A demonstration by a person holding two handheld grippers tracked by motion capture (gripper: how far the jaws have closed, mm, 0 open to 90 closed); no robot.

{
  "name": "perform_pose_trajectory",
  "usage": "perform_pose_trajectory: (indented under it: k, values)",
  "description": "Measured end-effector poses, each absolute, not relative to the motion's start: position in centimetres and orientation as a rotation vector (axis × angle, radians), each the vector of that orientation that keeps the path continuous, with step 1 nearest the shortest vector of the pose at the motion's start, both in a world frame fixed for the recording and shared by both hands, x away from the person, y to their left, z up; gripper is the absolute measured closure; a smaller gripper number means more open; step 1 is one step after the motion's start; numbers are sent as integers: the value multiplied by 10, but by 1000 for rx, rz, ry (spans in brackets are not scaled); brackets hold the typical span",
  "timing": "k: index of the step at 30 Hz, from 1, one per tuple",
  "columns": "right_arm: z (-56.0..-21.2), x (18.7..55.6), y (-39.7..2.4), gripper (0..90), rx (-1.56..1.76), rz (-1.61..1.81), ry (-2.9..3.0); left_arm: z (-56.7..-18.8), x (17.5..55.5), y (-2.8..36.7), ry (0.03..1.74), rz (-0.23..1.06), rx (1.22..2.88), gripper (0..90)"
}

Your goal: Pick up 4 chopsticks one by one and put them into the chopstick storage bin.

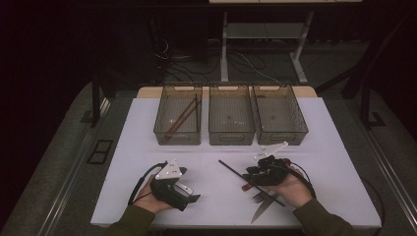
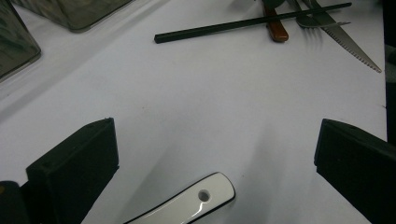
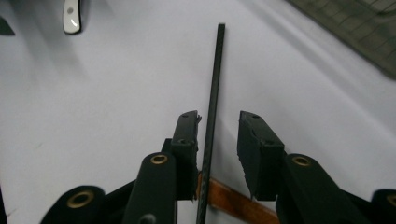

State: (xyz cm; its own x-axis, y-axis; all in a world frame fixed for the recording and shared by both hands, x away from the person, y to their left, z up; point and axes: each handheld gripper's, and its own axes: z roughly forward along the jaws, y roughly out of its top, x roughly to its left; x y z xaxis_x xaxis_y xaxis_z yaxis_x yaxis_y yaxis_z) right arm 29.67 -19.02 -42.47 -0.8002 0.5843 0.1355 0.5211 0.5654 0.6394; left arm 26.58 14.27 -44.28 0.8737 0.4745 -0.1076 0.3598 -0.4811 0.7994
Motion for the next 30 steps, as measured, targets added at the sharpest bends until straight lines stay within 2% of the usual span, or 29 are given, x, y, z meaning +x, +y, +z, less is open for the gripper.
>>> perform_pose_trajectory:
  k: [21, 30]
  values:
    - [-437, 299, -185, 837, 948, 952, 2752, -443, 265, 142, 596, 158, 2130, 0]
    - [-438, 300, -185, 851, 951, 944, 2754, -443, 265, 142, 596, 158, 2129, 0]
